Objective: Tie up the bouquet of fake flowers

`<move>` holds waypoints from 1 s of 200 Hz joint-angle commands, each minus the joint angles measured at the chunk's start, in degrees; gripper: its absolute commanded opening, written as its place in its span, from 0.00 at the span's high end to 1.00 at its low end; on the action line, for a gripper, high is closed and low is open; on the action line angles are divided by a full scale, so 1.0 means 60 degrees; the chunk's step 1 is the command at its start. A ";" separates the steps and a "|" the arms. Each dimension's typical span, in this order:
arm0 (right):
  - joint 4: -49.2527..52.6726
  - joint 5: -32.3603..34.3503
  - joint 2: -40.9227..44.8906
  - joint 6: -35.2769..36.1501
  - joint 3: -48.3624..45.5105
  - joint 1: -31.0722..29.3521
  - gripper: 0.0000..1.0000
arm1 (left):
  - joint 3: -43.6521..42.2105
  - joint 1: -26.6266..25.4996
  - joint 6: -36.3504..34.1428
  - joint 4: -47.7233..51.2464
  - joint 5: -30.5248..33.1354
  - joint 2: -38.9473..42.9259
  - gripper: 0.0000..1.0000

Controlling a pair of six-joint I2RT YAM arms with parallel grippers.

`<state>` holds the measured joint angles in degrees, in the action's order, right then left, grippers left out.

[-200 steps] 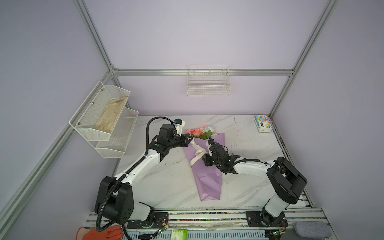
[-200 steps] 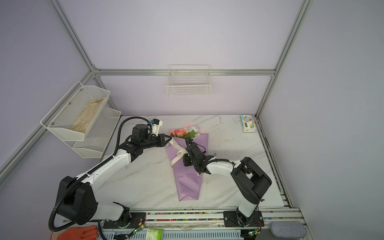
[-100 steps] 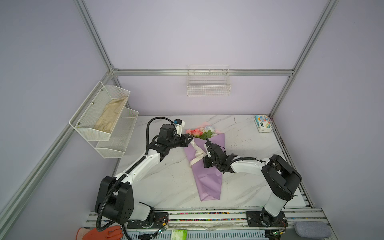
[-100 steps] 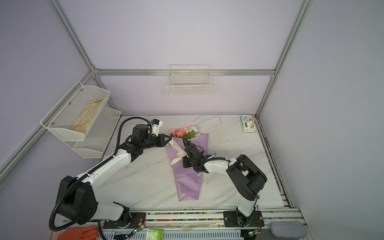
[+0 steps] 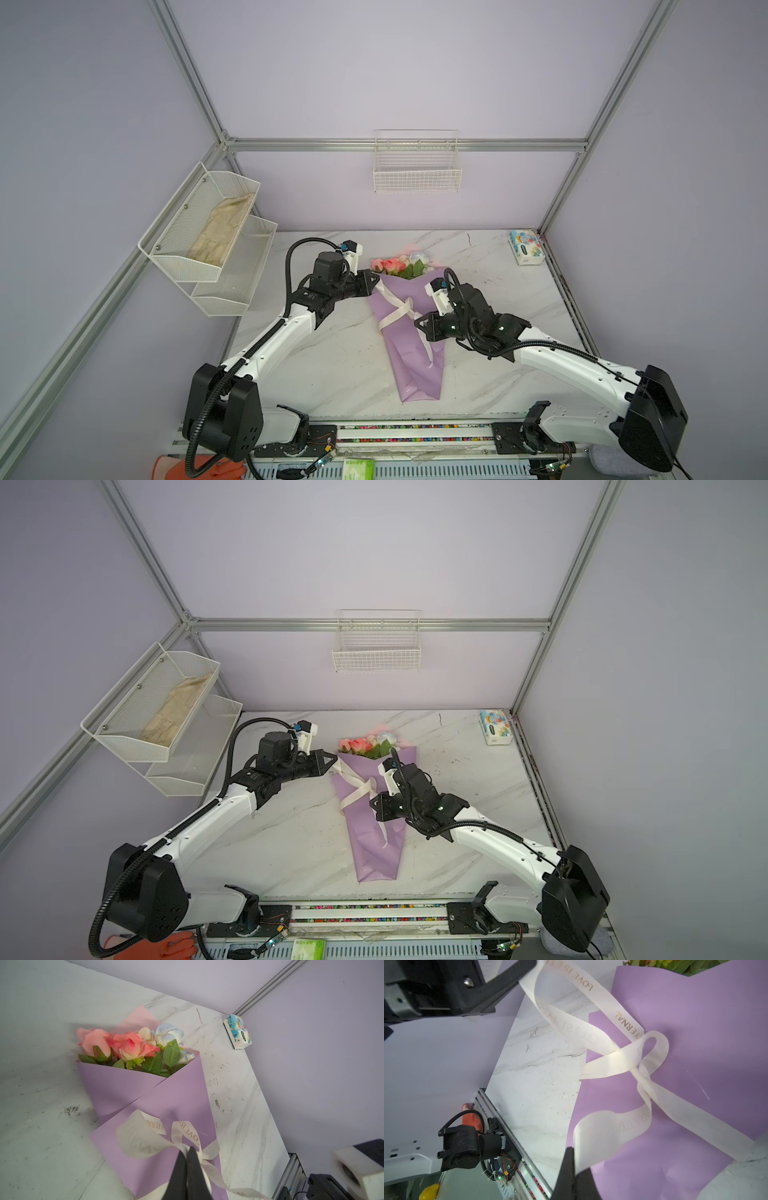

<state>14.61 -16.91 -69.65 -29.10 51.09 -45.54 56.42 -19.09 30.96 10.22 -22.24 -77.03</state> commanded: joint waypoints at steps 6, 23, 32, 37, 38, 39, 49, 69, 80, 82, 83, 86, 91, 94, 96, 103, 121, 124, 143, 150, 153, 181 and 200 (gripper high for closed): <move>0.3265 0.2388 -0.0306 -0.0440 0.0819 0.0078 1.00 | -0.0534 0.0062 0.0219 0.0117 0.0629 0.0463 1.00; 0.4100 0.3903 -0.0391 -0.0664 0.0906 0.0467 1.00 | -0.0901 0.0063 0.0398 0.0102 0.1013 0.0691 1.00; 0.4256 0.4469 -0.0293 -0.0829 0.0903 0.0805 1.00 | -0.1124 0.0069 0.0462 0.0131 0.1178 0.0826 1.00; 0.4300 0.4823 -0.0178 -0.0933 0.0889 0.0981 1.00 | -0.1227 0.0062 0.0479 0.0162 0.1265 0.0893 1.00; 0.4316 0.4911 -0.0159 -0.0949 0.0889 0.1011 1.00 | -0.1243 0.0062 0.0479 0.0182 0.1284 0.0911 1.00; 0.4324 0.4985 -0.0135 -0.0964 0.0882 0.1041 1.00 | -0.1266 0.0062 0.0479 0.0206 0.1309 0.0921 1.00; 0.4369 0.5709 0.0119 -0.1011 0.0901 0.1369 1.00 | -0.1392 0.0077 0.0476 0.0462 0.1575 0.1073 1.00; 0.4286 0.7355 0.0827 -0.1250 0.0887 0.2071 1.00 | -0.1666 0.0084 0.0362 0.0786 0.1990 0.1444 1.00; 0.4081 0.8452 0.1332 -0.1426 0.0800 0.2311 1.00 | -0.1846 0.0091 0.0392 0.0881 0.2107 0.1613 1.00; 0.4031 0.8584 0.1411 -0.1417 0.0775 0.2344 1.00 | -0.1882 0.0099 0.0381 0.0899 0.2106 0.1635 1.00; 0.4013 0.8667 0.1448 -0.1411 0.0781 0.2360 1.00 | -0.1893 0.0102 0.0379 0.0909 0.2108 0.1649 1.00; 0.3978 0.8852 0.1529 -0.1406 0.0773 0.2406 1.00 | -0.1930 0.0093 0.0363 0.0931 0.2113 0.1672 1.00; 0.3903 0.9109 0.1639 -0.1365 0.0806 0.2513 1.00 | -0.2002 0.0105 0.0359 0.0935 0.2096 0.1725 1.00; 0.3852 0.9235 0.1684 -0.1319 0.0818 0.2557 1.00 | -0.2033 0.0108 0.0342 0.0934 0.2057 0.1745 1.00; 0.3802 0.9300 0.1689 -0.1270 0.0831 0.2585 1.00 | -0.2061 0.0106 0.0346 0.0926 0.2031 0.1760 1.00; 0.3458 0.9307 0.1704 -0.0818 0.0771 0.2634 1.00 | -0.2129 0.0111 0.0360 0.0875 0.1942 0.1779 1.00; 0.3249 0.9158 0.1254 -0.0582 0.0599 0.2795 1.00 | -0.2186 0.0106 0.0376 0.0691 0.1614 0.1724 1.00; 0.3248 0.9102 0.1158 -0.0573 0.0542 0.2827 1.00 | -0.2170 0.0106 0.0370 0.0696 0.1579 0.1698 1.00; 0.2951 0.8397 0.0370 -0.0556 0.0139 0.3365 1.00 | -0.2080 0.0106 0.0320 0.0679 0.1339 0.1559 1.00; 0.2685 0.7883 0.0062 -0.0404 -0.0003 0.3637 1.00 | -0.2066 0.0106 0.0361 0.0628 0.1225 0.1497 1.00; 0.2568 0.7706 -0.0082 -0.0395 -0.0065 0.3774 1.00 | -0.2056 0.0106 0.0375 0.0615 0.1179 0.1477 1.00; 0.1511 0.5602 -0.1098 0.0254 -0.0332 0.4778 0.88 | -0.1979 0.0106 0.0405 0.0571 0.0845 0.1345 1.00; 0.1622 0.4215 -0.1403 0.0197 0.0023 0.5049 0.69 | -0.1986 0.0106 0.0388 0.0571 0.0671 0.1354 1.00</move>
<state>27.59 20.62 -77.58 -29.17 49.45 -16.93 45.80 -18.76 32.56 15.75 -15.42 -69.30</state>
